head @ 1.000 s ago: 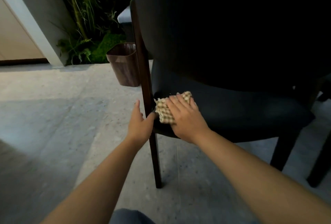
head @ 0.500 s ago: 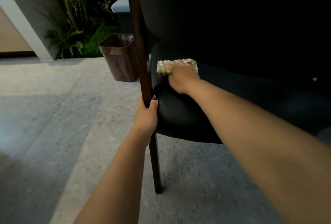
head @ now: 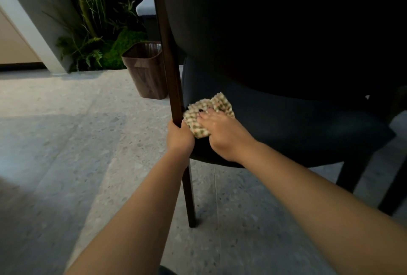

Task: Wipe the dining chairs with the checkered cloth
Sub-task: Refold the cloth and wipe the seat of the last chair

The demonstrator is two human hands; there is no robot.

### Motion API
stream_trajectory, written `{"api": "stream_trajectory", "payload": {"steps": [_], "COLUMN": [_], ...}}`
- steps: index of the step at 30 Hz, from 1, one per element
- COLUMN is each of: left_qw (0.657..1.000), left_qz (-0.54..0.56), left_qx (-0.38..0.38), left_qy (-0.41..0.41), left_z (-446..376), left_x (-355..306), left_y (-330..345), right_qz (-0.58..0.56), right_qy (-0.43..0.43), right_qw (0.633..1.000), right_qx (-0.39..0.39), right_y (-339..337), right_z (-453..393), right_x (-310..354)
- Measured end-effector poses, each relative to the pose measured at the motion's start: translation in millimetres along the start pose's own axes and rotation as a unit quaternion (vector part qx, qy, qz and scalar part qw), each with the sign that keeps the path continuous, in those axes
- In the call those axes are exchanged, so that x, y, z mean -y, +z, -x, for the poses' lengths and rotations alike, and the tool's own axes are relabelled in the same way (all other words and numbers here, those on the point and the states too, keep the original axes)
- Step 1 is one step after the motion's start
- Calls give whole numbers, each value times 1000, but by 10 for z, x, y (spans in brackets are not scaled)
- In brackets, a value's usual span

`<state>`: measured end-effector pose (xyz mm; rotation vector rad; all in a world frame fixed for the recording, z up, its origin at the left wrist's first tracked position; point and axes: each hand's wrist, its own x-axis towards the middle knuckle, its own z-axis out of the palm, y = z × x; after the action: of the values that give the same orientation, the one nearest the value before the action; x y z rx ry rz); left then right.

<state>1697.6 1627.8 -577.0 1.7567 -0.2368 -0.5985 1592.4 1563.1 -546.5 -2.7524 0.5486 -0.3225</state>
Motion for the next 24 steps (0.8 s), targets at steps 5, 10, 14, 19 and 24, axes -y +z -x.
{"api": "stream_trajectory", "payload": {"steps": [5,10,14,19,24], "left_qw": [990,979,986,983,980], "left_qz": [8,-68,49,-28,-51], "left_qx": [-116,-182,-144,-181,-190], "left_qy": [-82,-65,-67,-15,-19], "left_z": [-58,-97,-188,-214,-221], "left_x": [-229,-103,-17,69,26], "left_y": [235,321,225,260,257], "right_qz": [-93,-211,-337,-181,26], "right_qy": [72,208,329,315,155], "right_qw": [993,940,812,894,987], "right_qx": [8,-171,-344,-262,-18], "right_y": [-138,-361,-277,-250,-106], "right_z": [467,275,-272,-780,-755], "right_x": [13,-70,-140,-598,-607]}}
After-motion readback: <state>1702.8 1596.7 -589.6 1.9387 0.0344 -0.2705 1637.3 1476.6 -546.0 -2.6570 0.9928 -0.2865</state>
